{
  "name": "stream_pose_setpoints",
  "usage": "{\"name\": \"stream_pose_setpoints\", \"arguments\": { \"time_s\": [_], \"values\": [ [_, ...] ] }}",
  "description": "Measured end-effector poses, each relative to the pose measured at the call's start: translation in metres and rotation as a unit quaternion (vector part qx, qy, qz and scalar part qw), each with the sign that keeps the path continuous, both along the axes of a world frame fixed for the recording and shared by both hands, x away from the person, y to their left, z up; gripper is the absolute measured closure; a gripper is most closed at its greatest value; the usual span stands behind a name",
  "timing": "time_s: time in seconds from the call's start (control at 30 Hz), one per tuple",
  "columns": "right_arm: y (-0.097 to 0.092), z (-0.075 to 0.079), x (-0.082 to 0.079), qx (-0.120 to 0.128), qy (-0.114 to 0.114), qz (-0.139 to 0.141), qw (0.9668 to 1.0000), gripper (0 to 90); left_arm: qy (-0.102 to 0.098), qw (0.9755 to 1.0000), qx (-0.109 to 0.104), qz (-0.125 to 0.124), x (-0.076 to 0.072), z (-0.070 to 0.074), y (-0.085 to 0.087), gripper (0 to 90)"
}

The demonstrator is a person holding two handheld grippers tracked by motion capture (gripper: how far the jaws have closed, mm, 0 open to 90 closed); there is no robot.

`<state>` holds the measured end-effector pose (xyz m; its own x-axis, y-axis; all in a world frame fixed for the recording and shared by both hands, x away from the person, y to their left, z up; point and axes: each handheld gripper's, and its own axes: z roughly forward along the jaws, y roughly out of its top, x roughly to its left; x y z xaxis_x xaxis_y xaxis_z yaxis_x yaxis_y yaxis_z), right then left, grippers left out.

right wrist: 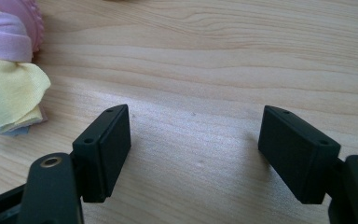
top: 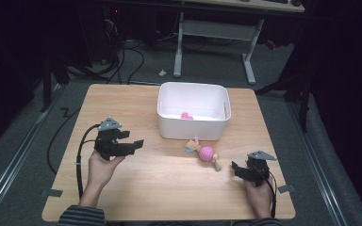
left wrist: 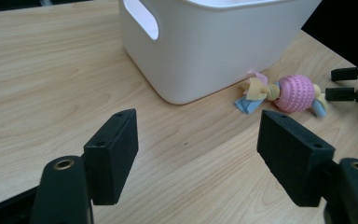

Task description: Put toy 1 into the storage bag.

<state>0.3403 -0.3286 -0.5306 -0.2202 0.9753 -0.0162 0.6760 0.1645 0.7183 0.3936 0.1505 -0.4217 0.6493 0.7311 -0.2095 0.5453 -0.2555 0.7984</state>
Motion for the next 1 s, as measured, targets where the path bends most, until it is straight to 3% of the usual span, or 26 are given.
{"name": "stream_pose_setpoints", "arguments": {
  "time_s": [0.27, 0.67, 0.83, 1.0],
  "values": [
    [0.0, 0.0, 0.0, 0.0, 0.0, 0.0, 1.0, 25.6, 0.012, 0.9999, 0.001, 0.004, -0.002, -0.017, -0.003, 29.5],
    [0.0, 0.0, 0.0, 0.0, 0.0, 0.0, 1.0, 25.6, 0.027, 0.9991, 0.03, 0.012, -0.002, -0.052, -0.014, 29.5],
    [0.0, 0.0, 0.0, -0.001, 0.0, 0.0, 1.0, 25.5, 0.021, 0.9983, 0.047, 0.027, -0.003, -0.066, -0.02, 29.4],
    [0.0, 0.0, 0.0, 0.0, 0.0, 0.0, 1.0, 25.6, 0.013, 0.9965, 0.077, 0.028, -0.002, -0.076, -0.029, 29.2]
  ]
}}
